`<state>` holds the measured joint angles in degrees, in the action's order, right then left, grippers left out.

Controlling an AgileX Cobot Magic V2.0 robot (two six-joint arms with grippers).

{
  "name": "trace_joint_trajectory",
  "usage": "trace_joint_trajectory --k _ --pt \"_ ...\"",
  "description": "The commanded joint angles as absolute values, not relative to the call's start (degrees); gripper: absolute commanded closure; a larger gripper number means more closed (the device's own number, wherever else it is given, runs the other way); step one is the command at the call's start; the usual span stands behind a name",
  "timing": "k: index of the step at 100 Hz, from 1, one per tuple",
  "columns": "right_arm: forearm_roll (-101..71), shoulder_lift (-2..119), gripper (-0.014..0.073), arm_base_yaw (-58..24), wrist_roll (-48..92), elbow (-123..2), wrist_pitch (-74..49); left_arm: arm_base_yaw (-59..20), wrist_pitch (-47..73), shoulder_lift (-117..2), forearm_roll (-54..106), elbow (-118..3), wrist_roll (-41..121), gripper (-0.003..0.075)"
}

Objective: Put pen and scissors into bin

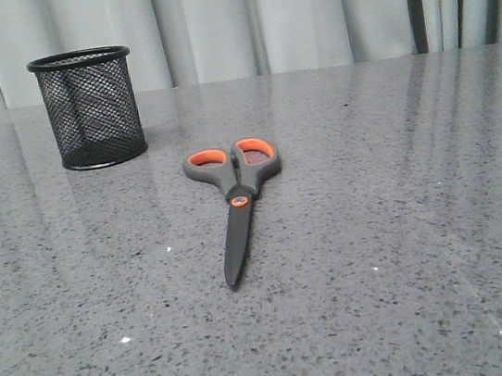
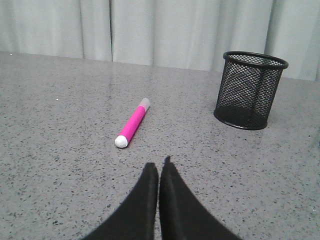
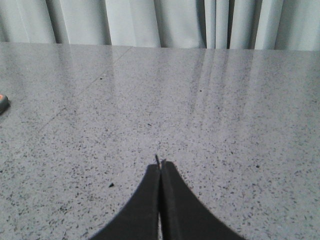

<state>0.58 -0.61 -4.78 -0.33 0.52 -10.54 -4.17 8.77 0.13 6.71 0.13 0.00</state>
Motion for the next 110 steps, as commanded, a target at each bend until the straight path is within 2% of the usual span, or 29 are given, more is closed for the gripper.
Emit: trace_joint_trajectory --k 1,59,79,110 --pt "1.0 -1.6 0.0662 -4.4 0.0 1.5 -4.9 -4.0 4.2 1.6 7.2 1.5 -0.6 0.0741" --pt "0.9 -1.6 0.0662 -4.4 0.0 1.5 1.6 -4.0 4.1 1.6 8.1 1.5 -0.6 0.0742" --pt "-4.4 -1.6 0.0662 -4.4 0.0 1.5 1.9 -4.0 4.1 1.6 11.1 1.5 -0.6 0.0741" --pt "-20.5 -1.6 0.0662 -4.4 0.0 1.5 2.6 -4.0 3.2 1.6 28.3 1.4 -0.6 0.0742"
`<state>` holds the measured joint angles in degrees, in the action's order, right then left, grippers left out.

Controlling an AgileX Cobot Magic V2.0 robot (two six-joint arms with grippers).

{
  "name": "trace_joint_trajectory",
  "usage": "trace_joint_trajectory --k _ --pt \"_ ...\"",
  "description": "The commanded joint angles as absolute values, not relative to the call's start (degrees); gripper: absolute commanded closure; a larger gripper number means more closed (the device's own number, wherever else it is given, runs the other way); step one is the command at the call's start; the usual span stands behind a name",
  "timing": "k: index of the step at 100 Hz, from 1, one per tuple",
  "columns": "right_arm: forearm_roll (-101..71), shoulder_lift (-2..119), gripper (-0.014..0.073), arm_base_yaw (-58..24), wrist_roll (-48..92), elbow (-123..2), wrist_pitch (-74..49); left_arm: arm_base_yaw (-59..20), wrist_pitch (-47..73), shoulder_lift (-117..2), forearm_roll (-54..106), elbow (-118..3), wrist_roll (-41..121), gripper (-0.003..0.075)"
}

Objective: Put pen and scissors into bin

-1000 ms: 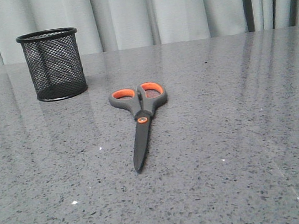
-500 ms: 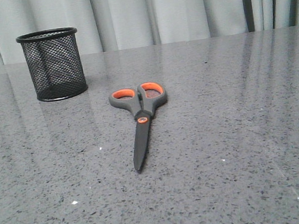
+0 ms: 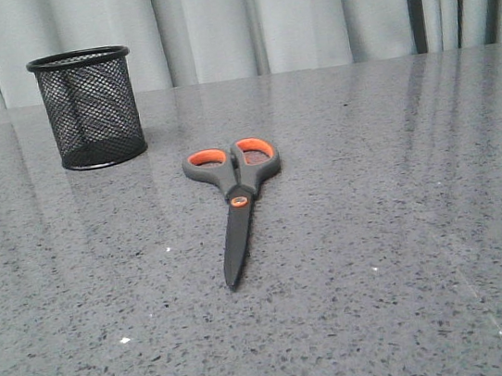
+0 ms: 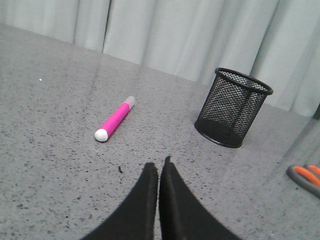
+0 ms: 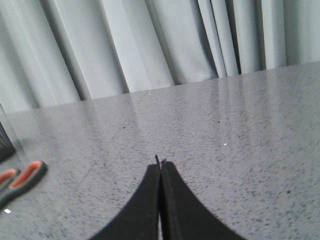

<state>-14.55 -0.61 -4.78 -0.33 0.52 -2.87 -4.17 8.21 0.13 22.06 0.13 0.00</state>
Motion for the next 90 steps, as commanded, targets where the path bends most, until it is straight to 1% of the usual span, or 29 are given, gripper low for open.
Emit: trace_joint_trajectory --k 1,9,19,37,49,60,75,90 --pt "-21.2 -1.6 0.0662 -4.4 0.0 1.5 2.6 -4.0 3.0 1.6 28.8 1.4 -0.6 0.0742" --pt "-28.3 -1.6 0.0662 -4.4 0.0 1.4 2.6 -4.0 2.4 1.6 35.1 1.4 -0.6 0.0742" --pt "-30.0 -1.6 0.0661 -4.4 0.0 0.5 1.3 -4.0 1.5 1.6 42.3 1.2 -0.6 0.0742" --pt "-29.5 -0.7 0.064 -4.4 0.0 -4.5 -4.3 -4.0 2.9 1.6 44.4 -2.1 -0.6 0.0742" --pt "-26.5 3.8 0.064 -4.4 0.0 -9.4 -9.8 -4.0 6.0 -0.2 41.2 -7.1 0.0 0.0742" --pt "-22.6 10.7 0.064 -4.4 0.0 -15.3 -15.6 -4.0 11.9 -4.4 32.9 -13.8 0.0 0.0742" --pt "-18.2 22.7 0.064 -4.4 0.0 -24.9 -24.5 -4.0 22.4 -14.2 20.9 -24.9 0.0 0.0742" --pt "-16.9 32.2 0.0641 -4.4 0.0 -32.8 -31.3 -4.0 31.6 -23.4 16.5 -34.1 0.0 0.0742"
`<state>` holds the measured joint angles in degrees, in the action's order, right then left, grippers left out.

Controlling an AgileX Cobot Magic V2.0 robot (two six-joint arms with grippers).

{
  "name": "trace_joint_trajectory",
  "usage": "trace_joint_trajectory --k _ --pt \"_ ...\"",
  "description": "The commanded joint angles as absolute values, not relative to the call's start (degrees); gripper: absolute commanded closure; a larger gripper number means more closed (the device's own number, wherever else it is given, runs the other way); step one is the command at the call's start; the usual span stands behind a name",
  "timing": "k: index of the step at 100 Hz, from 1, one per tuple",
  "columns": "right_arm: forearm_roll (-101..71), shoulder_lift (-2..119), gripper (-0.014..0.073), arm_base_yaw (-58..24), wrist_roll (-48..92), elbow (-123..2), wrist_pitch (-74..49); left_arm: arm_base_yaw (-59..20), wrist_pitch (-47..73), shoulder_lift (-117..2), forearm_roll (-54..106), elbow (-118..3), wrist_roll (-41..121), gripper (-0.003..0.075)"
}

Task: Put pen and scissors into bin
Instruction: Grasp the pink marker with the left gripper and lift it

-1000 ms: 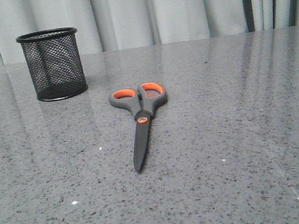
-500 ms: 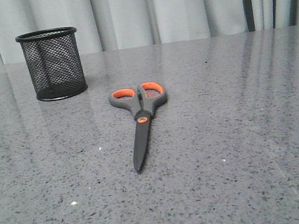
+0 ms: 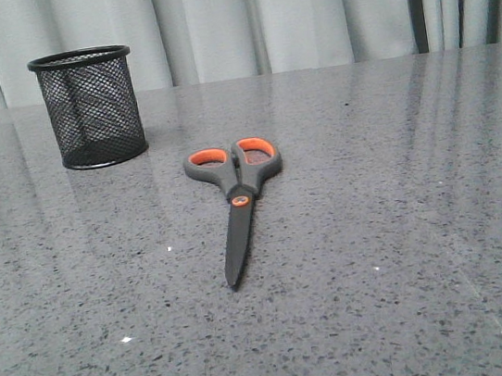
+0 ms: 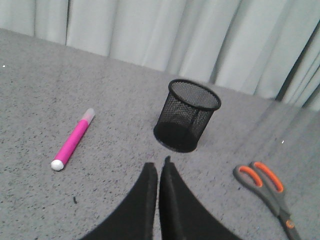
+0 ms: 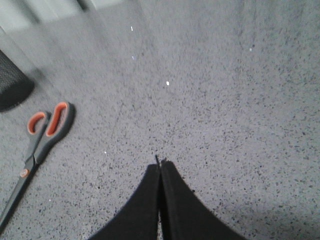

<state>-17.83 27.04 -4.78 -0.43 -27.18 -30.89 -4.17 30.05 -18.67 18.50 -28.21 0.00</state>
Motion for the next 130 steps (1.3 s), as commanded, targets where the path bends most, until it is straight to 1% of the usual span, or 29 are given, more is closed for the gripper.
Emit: trace_joint_trajectory --k 1,14,29,34,41,46,51,53,58,60,61,65,68,72,94,130 --pt "-16.9 32.9 0.0641 -4.4 0.0 -33.3 -31.5 -4.0 32.0 -23.8 16.5 -34.5 0.0 0.0742" --pt "-16.8 37.3 0.0641 -4.4 0.0 -36.7 -33.4 -4.0 36.2 -29.9 16.4 -39.3 2.4 0.0741" --pt "-16.8 38.9 0.0636 -4.4 2.8 -38.3 -35.4 -4.0 37.3 -34.1 16.4 -41.4 3.2 0.0741" --pt "-16.8 38.9 0.0608 -4.4 2.8 -38.4 -35.6 -4.0 37.4 -35.2 16.6 -41.8 4.3 0.0741" --pt "-16.8 38.9 0.0524 -4.4 2.8 -38.6 -35.7 -4.0 37.4 -36.4 16.7 -42.2 5.1 0.0734" --pt "-16.8 38.9 0.0446 -4.4 2.8 -38.6 -35.9 -4.0 37.3 -36.9 17.0 -42.3 6.1 0.0702" --pt "-16.8 38.9 0.035 -4.4 2.8 -38.6 -36.2 -4.0 37.2 -37.6 17.0 -42.3 6.1 0.0639" --pt "-16.8 38.9 0.0327 -4.4 2.8 -38.6 -36.4 -4.0 37.2 -37.7 17.0 -42.3 6.1 0.0619" --pt "-16.8 38.9 0.0257 -4.4 2.8 -38.6 -36.5 -4.0 37.2 -38.4 17.0 -42.3 6.1 0.0525" --pt "-16.8 38.9 0.0247 -4.4 2.8 -38.6 -36.5 -4.0 37.2 -38.6 17.0 -42.3 6.1 0.05" --pt "-16.8 38.9 0.0241 -4.4 2.8 -38.6 -36.5 -4.0 37.2 -38.8 17.0 -42.3 6.1 0.0475" --pt "-16.8 38.9 0.0239 -4.4 2.8 -38.6 -36.5 -4.0 37.2 -39.3 17.0 -42.3 6.1 0.0408" --pt "-16.8 38.9 0.0244 -4.4 2.8 -38.6 -36.5 -4.0 37.0 -39.7 17.0 -42.3 6.1 0.0376" --pt "-16.8 38.9 0.0245 -4.4 2.8 -38.6 -36.4 -4.0 36.8 -40.3 17.0 -42.3 6.1 0.0353" --pt "-17.0 39.6 0.0245 -4.5 4.8 -39.8 -35.5 -4.0 37.5 -47.1 15.8 -45.6 8.9 0.0354" --pt "-17.0 41.8 0.0245 -4.5 6.9 -41.9 -36.8 -4.0 42.2 -69.5 7.3 -59.0 8.9 0.0354"
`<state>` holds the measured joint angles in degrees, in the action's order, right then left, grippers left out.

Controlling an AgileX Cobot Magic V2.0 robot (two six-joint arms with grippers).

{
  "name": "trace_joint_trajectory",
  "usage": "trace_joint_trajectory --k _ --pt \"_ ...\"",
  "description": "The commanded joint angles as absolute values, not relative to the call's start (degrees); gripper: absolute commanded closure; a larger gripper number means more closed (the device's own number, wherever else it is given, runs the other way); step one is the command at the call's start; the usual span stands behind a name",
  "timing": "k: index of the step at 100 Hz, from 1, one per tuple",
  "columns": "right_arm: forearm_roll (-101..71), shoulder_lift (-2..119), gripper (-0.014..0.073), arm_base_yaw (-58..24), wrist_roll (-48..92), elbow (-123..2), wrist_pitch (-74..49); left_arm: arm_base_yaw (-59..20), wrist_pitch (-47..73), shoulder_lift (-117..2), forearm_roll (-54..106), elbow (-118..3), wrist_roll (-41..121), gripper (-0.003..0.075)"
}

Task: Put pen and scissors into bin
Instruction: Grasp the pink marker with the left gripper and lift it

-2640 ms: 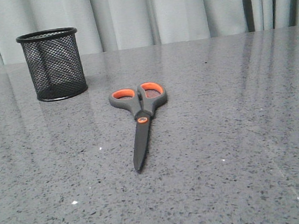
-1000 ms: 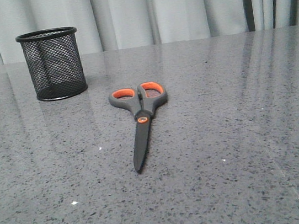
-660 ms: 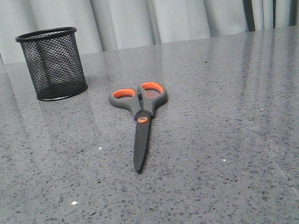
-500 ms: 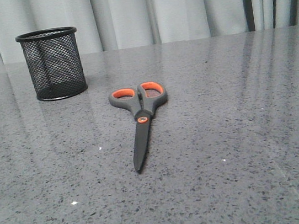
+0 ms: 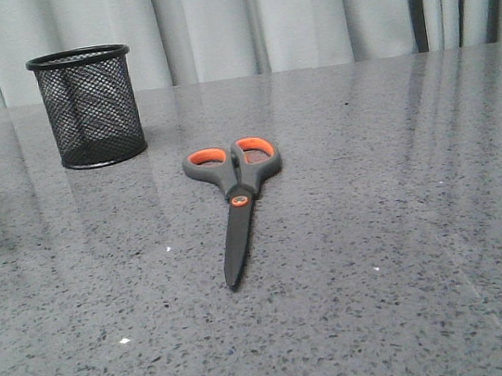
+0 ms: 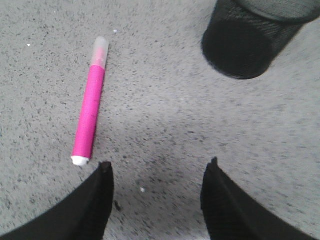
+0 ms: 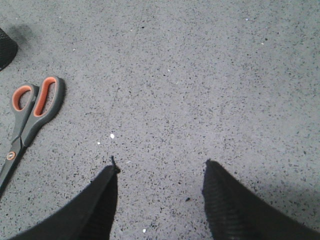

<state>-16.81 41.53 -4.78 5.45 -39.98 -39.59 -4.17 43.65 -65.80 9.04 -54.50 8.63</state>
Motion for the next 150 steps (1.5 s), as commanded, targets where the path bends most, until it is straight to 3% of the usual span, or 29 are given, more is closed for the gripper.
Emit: trace_joint_trajectory --k 1,43,119,131,146,150 --pt "-17.0 41.8 0.0245 -4.5 6.9 -41.9 -36.8 -4.0 42.3 -70.0 7.0 -59.3 8.9 0.0354" --pt "-17.0 41.8 0.0245 -4.5 7.0 -41.9 -37.3 0.1 52.4 -89.8 4.0 -75.5 15.8 0.0354" --pt "-17.0 41.8 0.0245 -4.5 7.3 -41.9 -37.3 1.1 52.0 -98.3 8.9 -79.1 23.7 0.036" --pt "-17.0 41.8 0.0245 -4.5 7.3 -41.9 -37.3 1.1 52.0 -98.3 8.7 -79.1 23.7 0.0484" --pt "-17.0 41.8 0.0245 -4.5 7.3 -41.9 -37.3 1.1 52.3 -98.3 8.6 -79.1 23.8 0.0734" --pt "-17.0 41.8 0.0245 -4.5 7.3 -41.9 -37.3 1.1 52.5 -98.3 8.6 -79.1 23.9 0.0742"
